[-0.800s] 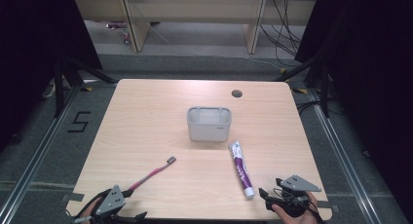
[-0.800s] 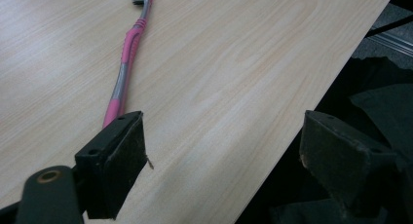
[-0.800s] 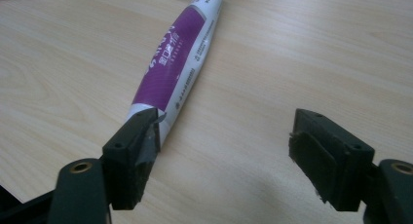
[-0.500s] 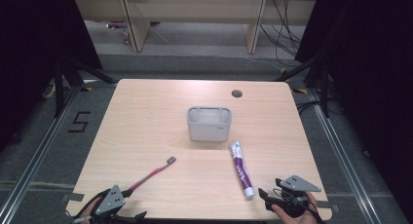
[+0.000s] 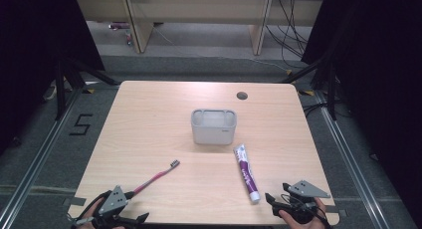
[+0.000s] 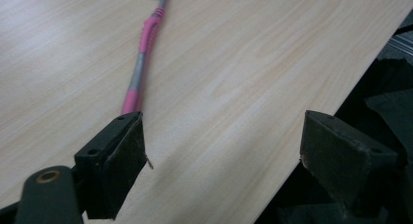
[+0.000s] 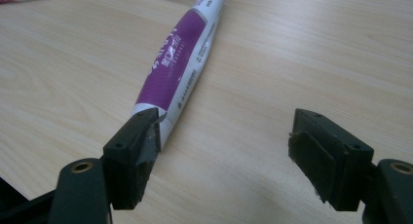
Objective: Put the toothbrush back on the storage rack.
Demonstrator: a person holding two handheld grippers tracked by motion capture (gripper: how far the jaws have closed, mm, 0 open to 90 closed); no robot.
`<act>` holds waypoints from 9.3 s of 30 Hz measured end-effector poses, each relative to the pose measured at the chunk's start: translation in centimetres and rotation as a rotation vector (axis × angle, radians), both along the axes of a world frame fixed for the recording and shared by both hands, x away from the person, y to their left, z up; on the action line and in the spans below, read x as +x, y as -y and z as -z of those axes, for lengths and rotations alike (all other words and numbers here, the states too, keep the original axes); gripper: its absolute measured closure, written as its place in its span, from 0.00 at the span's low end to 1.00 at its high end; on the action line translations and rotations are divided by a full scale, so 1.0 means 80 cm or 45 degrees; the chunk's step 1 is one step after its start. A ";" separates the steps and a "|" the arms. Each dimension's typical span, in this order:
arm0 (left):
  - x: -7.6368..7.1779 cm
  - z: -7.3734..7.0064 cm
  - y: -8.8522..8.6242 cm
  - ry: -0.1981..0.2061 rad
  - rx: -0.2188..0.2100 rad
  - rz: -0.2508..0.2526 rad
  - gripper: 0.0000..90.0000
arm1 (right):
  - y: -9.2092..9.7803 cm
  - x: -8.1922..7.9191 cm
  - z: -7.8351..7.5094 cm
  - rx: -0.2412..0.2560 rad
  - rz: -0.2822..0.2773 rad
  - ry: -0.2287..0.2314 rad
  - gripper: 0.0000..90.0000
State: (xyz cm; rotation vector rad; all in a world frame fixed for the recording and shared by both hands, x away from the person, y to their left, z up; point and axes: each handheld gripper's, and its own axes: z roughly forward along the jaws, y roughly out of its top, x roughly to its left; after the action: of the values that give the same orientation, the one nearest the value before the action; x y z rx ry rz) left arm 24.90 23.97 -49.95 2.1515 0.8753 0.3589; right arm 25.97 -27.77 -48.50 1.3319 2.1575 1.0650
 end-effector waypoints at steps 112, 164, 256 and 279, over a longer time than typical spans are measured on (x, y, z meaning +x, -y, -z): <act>0.195 -0.025 0.102 -0.545 0.846 0.361 0.91 | -0.005 -0.004 0.006 -0.008 -0.067 -0.007 0.31; 0.204 -0.119 0.083 0.060 -0.166 0.082 0.92 | -0.002 -0.004 0.005 0.002 -0.024 0.005 0.31; 0.310 -0.143 0.188 0.251 -0.441 -0.136 0.92 | 0.000 -0.002 0.006 -0.006 -0.062 0.039 0.31; 0.308 -0.119 0.196 0.247 -0.358 -0.161 0.91 | 0.000 -0.002 0.006 -0.009 -0.068 0.031 0.31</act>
State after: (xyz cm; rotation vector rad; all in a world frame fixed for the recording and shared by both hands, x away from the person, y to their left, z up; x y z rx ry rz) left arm 49.52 8.27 -40.42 1.7768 0.8946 0.4701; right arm 25.82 -27.74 -48.95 1.2579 2.1882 1.0876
